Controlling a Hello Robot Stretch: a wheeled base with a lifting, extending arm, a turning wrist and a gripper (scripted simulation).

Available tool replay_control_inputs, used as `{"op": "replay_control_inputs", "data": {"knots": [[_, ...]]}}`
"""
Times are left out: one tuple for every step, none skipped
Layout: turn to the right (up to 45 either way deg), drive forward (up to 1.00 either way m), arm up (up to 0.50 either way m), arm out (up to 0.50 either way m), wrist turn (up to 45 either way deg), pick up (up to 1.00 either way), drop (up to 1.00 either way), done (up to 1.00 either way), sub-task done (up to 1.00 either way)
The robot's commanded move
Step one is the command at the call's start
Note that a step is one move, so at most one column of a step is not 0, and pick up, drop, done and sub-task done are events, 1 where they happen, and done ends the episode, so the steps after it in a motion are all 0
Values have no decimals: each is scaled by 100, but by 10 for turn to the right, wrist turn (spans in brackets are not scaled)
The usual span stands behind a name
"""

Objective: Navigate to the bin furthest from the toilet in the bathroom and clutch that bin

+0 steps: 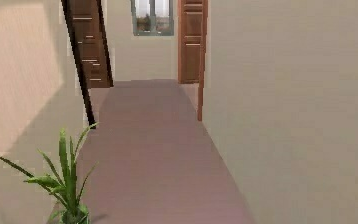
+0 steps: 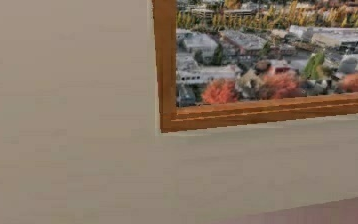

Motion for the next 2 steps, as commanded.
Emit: {"op": "replay_control_inputs", "data": {"knots": [[0,90,0,0,0,0,0,0,0],[-60,0,0,0,0,0,0,0,0]]}}
